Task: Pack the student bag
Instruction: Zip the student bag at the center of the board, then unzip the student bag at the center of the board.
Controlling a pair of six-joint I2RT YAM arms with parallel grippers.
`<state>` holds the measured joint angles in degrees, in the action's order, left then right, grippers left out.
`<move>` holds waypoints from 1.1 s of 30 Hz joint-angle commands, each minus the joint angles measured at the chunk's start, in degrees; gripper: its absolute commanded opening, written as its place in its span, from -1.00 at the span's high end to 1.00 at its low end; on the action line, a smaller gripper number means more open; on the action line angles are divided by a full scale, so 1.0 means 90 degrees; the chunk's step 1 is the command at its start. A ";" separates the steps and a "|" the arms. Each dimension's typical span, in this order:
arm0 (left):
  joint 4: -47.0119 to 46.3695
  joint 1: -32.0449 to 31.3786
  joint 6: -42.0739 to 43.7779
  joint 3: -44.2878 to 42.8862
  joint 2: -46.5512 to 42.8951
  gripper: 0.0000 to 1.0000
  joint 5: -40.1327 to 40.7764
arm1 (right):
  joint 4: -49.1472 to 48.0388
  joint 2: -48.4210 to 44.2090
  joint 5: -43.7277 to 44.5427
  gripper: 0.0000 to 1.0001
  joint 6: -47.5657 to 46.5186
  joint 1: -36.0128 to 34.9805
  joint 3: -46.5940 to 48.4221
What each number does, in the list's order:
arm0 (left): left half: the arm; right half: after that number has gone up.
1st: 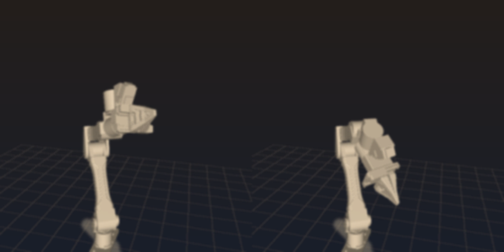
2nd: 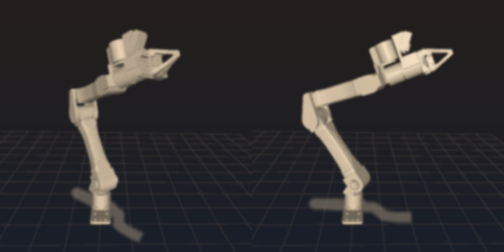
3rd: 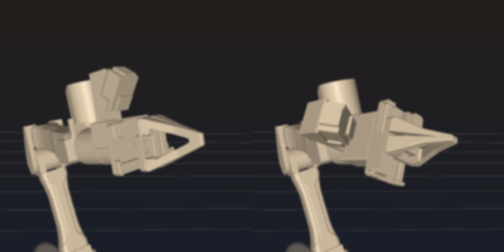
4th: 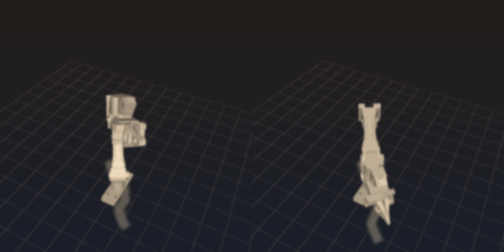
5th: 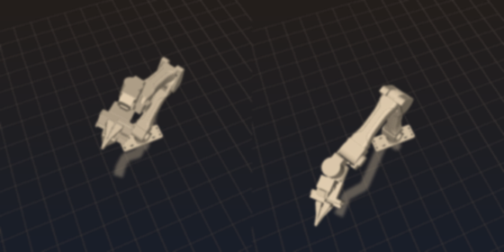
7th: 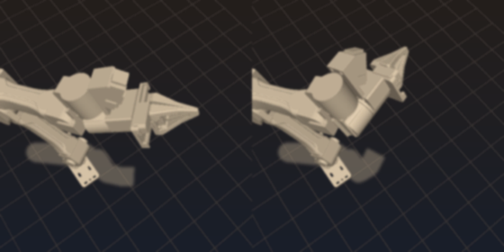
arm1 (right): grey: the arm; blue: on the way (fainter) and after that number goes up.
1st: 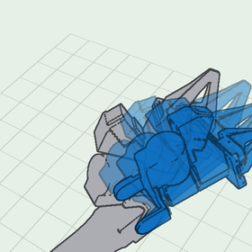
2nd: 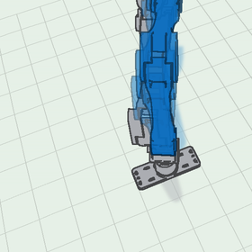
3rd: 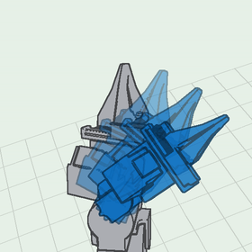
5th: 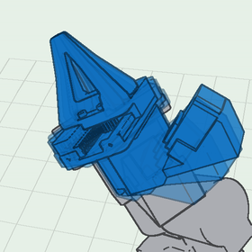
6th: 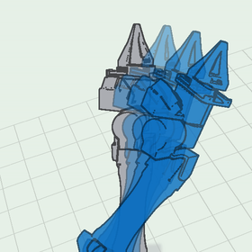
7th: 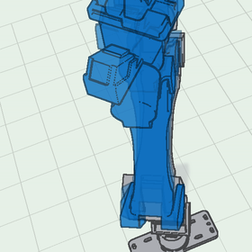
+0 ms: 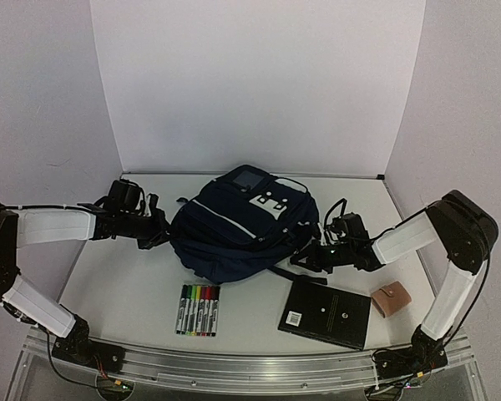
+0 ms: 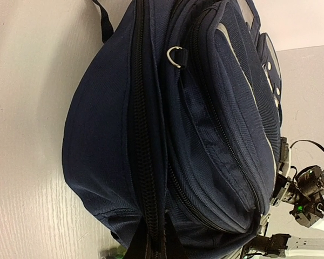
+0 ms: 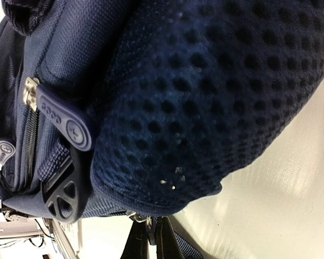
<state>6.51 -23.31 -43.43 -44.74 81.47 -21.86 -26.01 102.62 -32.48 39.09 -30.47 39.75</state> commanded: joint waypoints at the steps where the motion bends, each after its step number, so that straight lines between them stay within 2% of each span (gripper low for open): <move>1: -0.0292 0.0502 0.0369 -0.0062 -0.0382 1.00 0.0539 | 0.0576 -0.0740 0.0277 0.99 -0.0438 0.0502 -0.0080; 2: -0.0292 0.0507 0.0495 -0.0110 -0.0316 1.00 0.0441 | 0.0717 -0.1036 0.0064 0.94 -0.0628 0.0499 -0.0089; 4: -0.0265 0.0500 0.0791 -0.0238 -0.0189 1.00 0.0331 | 0.1202 -0.1578 0.0022 0.53 -0.0957 0.0496 -0.0094; 6: -0.0250 0.0505 0.1051 -0.0349 -0.0034 0.99 0.0320 | 0.1711 -0.2072 0.0160 0.25 -0.1243 0.0499 -0.0071; 8: -0.0227 0.0525 0.1260 -0.0450 0.0155 0.93 0.0428 | 0.2165 -0.2569 0.0322 0.04 -0.1547 0.0504 0.0018; 10: -0.0142 0.0561 0.1308 -0.0595 0.0340 0.87 0.0488 | 0.2502 -0.2882 0.0358 -0.08 -0.1723 0.0497 0.0137; 12: -0.0041 0.0587 0.1282 -0.0743 0.0476 0.70 0.0513 | 0.2669 -0.3069 0.0273 -0.16 -0.1825 0.0483 0.0283; 16: 0.0040 0.0588 0.1060 -0.0800 0.0441 0.02 0.0605 | 0.2823 -0.3123 0.0378 -0.23 -0.2024 0.0356 0.0562; 20: 0.0138 0.0585 0.0801 -0.0582 0.0049 -0.38 0.0710 | 0.3143 -0.2694 0.0695 -0.18 -0.2342 0.0121 0.0976; 27: 0.0227 0.0514 0.0053 0.0255 -0.0633 -0.65 0.0713 | 0.3305 -0.1581 0.1027 -0.04 -0.2762 -0.0649 0.1778; 33: -0.0304 0.0327 -0.0503 0.0732 -0.0596 -0.71 0.0276 | 0.3299 -0.0687 0.1060 -0.02 -0.3044 -0.0706 0.2304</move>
<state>7.38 -19.18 -43.68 -39.75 76.07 -16.95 3.16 93.03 -24.77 15.05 -37.06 56.60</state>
